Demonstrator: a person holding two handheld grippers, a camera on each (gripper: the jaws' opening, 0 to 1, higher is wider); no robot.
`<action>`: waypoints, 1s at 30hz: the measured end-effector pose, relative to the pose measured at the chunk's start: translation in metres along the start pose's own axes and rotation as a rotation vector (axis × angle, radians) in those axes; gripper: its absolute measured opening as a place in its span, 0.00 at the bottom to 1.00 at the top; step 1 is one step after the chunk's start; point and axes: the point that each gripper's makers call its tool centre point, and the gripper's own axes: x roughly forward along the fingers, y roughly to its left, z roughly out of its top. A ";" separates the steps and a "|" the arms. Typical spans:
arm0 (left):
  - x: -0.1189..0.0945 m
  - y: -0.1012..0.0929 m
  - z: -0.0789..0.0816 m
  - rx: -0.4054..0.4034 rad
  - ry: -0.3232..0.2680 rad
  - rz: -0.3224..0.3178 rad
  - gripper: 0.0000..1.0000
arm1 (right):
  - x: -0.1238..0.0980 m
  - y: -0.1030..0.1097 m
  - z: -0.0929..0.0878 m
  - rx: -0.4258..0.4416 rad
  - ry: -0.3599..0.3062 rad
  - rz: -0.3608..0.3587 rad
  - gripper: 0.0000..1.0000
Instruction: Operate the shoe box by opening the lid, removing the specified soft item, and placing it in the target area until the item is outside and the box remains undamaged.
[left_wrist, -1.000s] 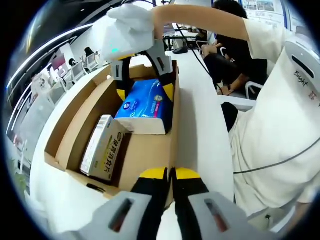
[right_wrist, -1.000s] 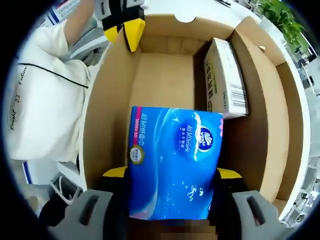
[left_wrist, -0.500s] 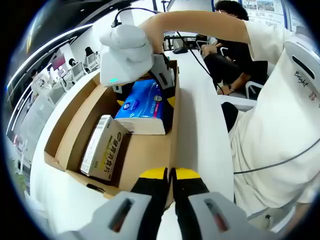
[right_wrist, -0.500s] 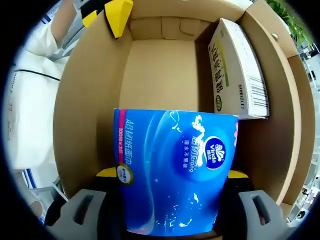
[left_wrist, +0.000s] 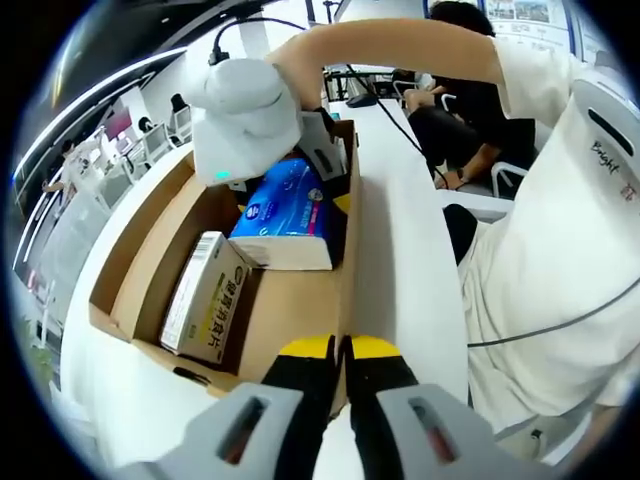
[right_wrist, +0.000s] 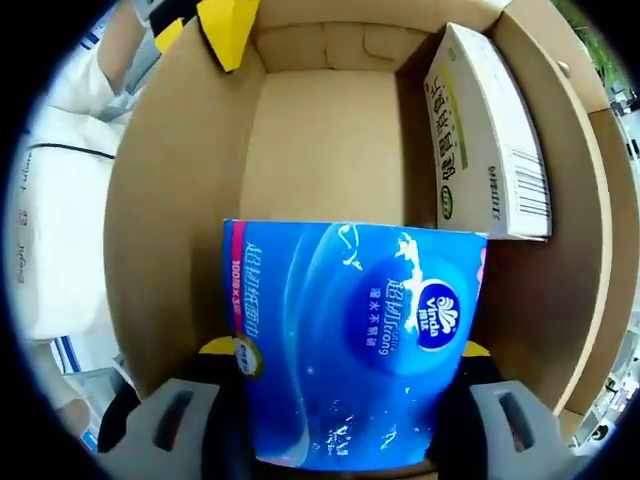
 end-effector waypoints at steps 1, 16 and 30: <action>0.000 0.000 0.000 -0.001 0.000 -0.001 0.04 | 0.000 0.001 0.000 0.010 -0.001 0.014 0.71; 0.000 0.000 0.000 -0.009 -0.012 -0.002 0.04 | -0.036 -0.006 0.007 0.008 -0.044 -0.028 0.70; 0.001 -0.001 0.001 -0.011 -0.015 -0.003 0.04 | -0.054 0.005 0.004 -0.067 -0.035 -0.049 0.70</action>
